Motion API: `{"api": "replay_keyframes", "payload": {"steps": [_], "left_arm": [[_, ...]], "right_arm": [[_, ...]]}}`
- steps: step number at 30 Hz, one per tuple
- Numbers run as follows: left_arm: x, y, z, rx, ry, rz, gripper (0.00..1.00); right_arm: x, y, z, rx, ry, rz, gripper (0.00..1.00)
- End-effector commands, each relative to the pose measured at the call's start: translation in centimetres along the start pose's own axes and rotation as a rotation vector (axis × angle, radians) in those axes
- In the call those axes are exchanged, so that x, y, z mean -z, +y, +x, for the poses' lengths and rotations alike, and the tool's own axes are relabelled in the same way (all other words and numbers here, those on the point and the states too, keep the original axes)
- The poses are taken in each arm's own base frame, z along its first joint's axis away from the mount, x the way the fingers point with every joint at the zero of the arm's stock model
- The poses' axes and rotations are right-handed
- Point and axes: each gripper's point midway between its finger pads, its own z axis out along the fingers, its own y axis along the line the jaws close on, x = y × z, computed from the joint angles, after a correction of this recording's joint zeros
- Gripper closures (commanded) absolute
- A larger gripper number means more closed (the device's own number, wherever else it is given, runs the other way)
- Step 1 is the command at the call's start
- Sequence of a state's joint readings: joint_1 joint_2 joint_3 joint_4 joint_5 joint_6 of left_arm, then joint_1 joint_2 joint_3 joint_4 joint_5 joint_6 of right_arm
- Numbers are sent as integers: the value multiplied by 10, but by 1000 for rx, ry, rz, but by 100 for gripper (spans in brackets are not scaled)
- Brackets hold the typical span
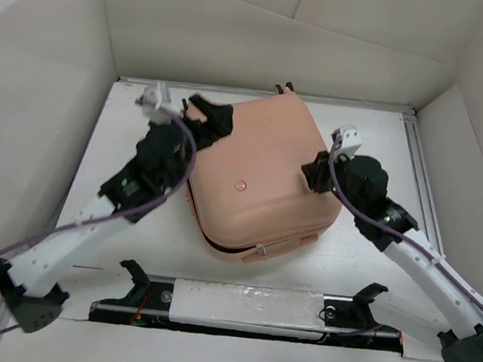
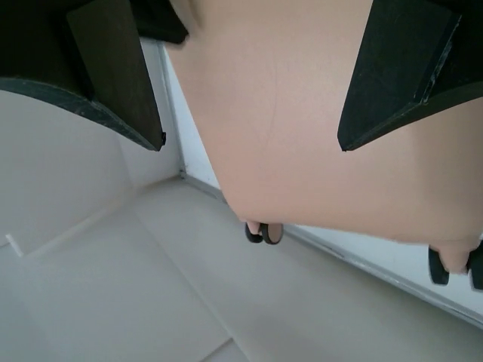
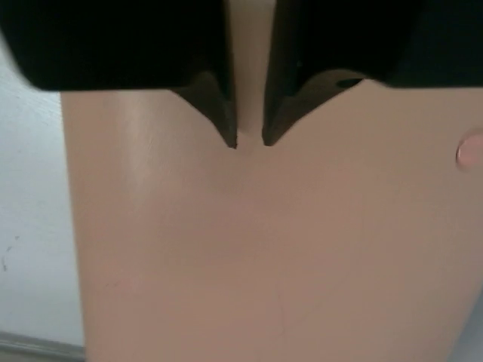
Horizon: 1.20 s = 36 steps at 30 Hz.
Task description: Pack the luggage
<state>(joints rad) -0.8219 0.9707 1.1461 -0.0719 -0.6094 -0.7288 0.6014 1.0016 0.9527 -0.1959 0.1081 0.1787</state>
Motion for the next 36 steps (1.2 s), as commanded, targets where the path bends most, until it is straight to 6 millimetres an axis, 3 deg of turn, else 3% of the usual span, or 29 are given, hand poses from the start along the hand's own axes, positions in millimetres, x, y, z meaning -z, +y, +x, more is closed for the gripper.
{"api": "replay_keyframes", "payload": {"steps": [1,2,3,4,6,7,9,10,14,15,16,17,21,29,36], "left_arm": [[-57,-7,-19,-28,136,92,0],[-66,1,-21,-6,181,104,0],[-85,25,-42,39,144,65,0],[-90,46,-51,42,117,16,0],[-103,66,-57,68,117,6,0],[-116,94,-58,76,121,-49,0],[-129,118,-50,92,171,-76,0],[-143,141,-49,120,187,-106,0],[-164,174,-33,156,265,-131,0],[-168,175,-34,145,270,-134,0],[-171,179,-28,151,291,-136,0],[-176,188,-15,164,329,-147,0],[-189,197,10,216,378,-96,0],[-211,190,23,346,380,31,0],[-217,207,55,486,426,61,0]], "right_arm": [[52,23,-47,-87,-216,-93,79],[60,32,-39,-94,-203,-127,80],[70,33,-28,-92,-197,-145,78],[75,36,-21,-88,-186,-161,75],[82,44,-4,-88,-153,-192,67],[82,46,11,-89,-121,-202,56],[86,56,24,-92,-102,-245,48],[87,58,34,-86,-85,-254,42],[84,69,54,-67,-38,-290,33],[79,69,63,-59,-11,-282,33],[80,73,62,-58,-16,-299,31],[77,76,73,-48,10,-307,30],[78,90,77,-46,-2,-356,23],[76,104,114,-17,73,-420,20],[77,107,116,-55,54,-437,19]]}}
